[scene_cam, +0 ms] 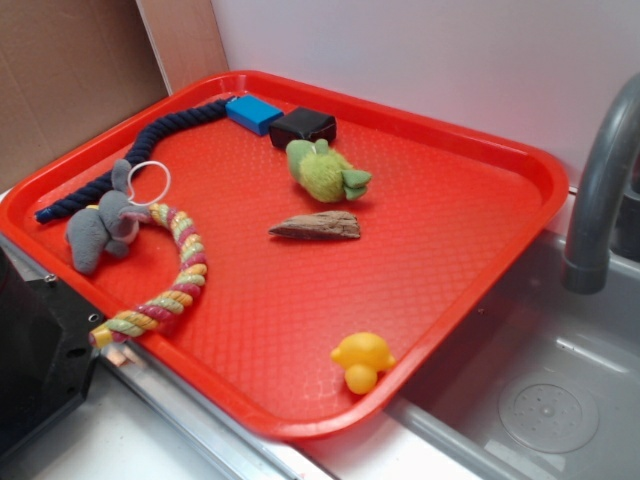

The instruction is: Grab the wood chip.

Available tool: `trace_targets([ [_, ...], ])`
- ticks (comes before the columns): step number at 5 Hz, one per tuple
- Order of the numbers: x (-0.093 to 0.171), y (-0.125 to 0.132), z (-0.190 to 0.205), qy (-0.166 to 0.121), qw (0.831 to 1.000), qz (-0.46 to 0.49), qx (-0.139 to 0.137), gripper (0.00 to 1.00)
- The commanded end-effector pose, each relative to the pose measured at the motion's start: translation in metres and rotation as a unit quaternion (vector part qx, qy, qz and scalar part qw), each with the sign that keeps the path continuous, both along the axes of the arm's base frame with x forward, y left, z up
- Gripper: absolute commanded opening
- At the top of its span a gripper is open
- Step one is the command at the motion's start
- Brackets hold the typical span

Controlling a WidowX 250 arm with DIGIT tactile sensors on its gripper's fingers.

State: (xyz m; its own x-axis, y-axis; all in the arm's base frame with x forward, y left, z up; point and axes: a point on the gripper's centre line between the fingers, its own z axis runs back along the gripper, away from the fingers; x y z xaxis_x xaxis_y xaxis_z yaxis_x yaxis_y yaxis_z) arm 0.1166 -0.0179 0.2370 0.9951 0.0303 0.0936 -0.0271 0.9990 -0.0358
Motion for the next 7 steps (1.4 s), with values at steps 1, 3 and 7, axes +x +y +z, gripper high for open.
trace_targets([
  [1, 0.0, 0.0, 0.0, 0.0, 1.0, 0.0, 0.0, 1.0],
  [3, 0.086, -0.028, -0.1, -0.045, 0.968, -0.242, 0.042, 1.0],
  [7, 0.119, -0.075, -0.211, -0.019, 0.933, -0.357, 0.029, 1.0],
])
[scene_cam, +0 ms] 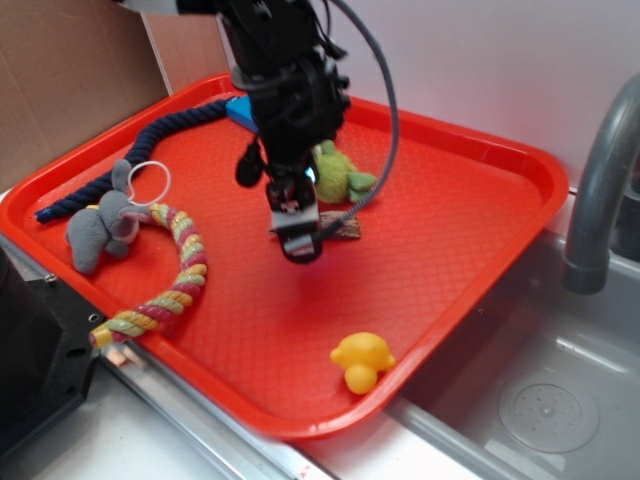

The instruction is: Grab the wood chip.

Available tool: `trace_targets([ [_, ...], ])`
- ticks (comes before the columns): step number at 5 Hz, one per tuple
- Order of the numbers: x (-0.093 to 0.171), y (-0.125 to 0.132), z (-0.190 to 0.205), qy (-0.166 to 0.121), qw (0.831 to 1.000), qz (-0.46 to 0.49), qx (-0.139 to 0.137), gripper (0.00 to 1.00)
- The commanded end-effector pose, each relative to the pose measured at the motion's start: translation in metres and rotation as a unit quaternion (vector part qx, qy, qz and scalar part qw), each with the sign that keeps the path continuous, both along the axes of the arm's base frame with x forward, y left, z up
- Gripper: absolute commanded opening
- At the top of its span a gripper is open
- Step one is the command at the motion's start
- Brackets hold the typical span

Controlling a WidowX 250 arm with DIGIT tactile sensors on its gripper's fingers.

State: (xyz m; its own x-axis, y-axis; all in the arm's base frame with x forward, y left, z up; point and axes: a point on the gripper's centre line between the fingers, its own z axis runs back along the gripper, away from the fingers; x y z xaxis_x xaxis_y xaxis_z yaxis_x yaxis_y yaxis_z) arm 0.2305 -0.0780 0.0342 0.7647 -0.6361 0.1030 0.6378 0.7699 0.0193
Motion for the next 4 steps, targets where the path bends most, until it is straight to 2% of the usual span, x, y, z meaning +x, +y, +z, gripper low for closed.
trace_targets([
  [1, 0.012, -0.015, -0.016, 0.009, 1.0, 0.001, -0.006, 1.0],
  [2, 0.013, -0.006, -0.015, 0.016, 1.0, 0.025, -0.004, 0.0],
  [3, 0.007, 0.005, -0.001, 0.01, 0.999, 0.034, 0.009, 0.0],
  [4, -0.008, 0.024, 0.017, 0.01, 0.998, 0.067, 0.004, 0.0],
])
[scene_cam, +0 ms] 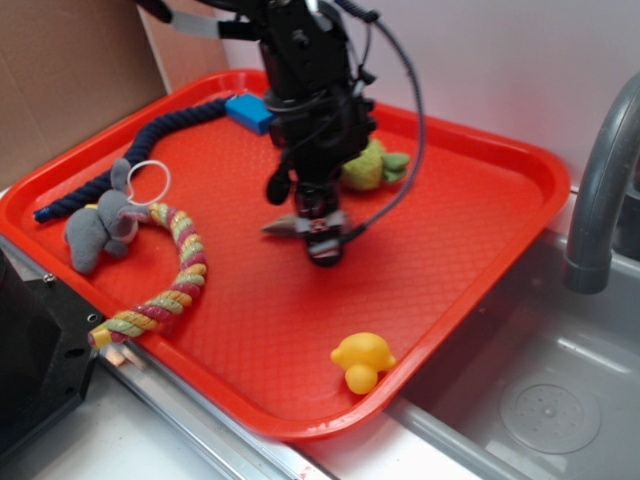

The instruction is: Grab the wood chip.

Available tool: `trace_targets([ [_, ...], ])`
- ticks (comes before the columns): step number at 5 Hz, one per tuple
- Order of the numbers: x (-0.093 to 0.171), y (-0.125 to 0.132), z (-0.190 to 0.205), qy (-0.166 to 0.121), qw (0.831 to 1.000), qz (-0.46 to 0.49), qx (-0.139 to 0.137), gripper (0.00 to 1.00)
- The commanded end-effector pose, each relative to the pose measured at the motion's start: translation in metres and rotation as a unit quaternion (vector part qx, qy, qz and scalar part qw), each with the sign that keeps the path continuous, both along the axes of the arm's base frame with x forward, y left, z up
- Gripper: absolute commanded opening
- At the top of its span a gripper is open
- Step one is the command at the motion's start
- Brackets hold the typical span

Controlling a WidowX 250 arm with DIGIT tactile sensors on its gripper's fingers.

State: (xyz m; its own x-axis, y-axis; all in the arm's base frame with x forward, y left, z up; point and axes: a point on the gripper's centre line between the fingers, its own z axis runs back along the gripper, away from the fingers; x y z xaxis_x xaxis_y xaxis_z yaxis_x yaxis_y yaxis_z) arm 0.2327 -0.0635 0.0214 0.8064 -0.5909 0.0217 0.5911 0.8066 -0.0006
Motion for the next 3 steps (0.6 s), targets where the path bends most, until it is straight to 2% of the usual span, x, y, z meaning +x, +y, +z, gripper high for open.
trace_targets([
  [1, -0.027, 0.027, 0.055, -0.031, 0.995, 0.096, 0.012, 0.0],
  [2, -0.04, 0.047, 0.095, -0.037, 0.975, 0.219, 0.023, 0.0],
  [3, -0.046, 0.067, 0.126, -0.054, 0.939, 0.339, 0.014, 0.0],
])
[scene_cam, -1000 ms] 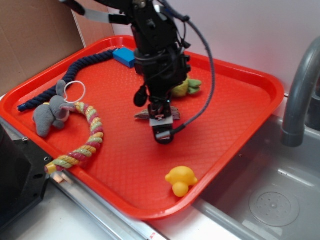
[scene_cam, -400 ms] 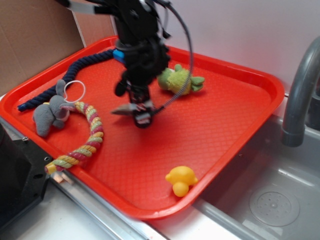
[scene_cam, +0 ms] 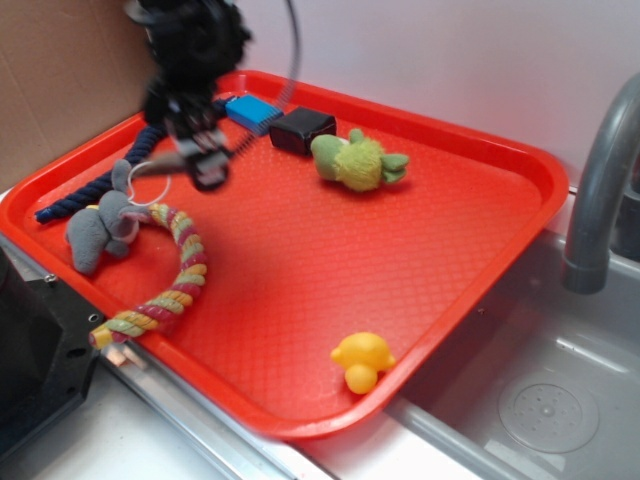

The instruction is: Grab the wood chip.

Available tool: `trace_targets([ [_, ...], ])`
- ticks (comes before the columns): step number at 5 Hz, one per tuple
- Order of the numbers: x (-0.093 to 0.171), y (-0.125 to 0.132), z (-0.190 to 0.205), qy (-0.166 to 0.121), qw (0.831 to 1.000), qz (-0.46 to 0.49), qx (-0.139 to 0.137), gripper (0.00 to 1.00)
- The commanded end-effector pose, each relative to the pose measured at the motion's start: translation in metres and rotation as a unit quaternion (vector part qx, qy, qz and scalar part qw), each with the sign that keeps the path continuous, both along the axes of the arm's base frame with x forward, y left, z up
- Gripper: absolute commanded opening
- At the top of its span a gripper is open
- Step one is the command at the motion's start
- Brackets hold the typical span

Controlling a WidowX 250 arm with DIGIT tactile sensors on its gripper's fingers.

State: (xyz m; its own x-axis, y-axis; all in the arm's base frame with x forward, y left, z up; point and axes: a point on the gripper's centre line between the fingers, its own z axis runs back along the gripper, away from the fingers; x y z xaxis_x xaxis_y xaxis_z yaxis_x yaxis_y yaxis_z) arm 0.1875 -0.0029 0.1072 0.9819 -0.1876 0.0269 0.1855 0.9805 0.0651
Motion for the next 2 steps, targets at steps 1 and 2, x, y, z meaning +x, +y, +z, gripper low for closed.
trace_targets([
  [1, 0.01, 0.006, 0.071, -0.069, 0.975, 0.208, 0.02, 0.0],
  [2, 0.01, 0.009, 0.09, -0.083, 0.967, 0.237, 0.026, 0.0],
])
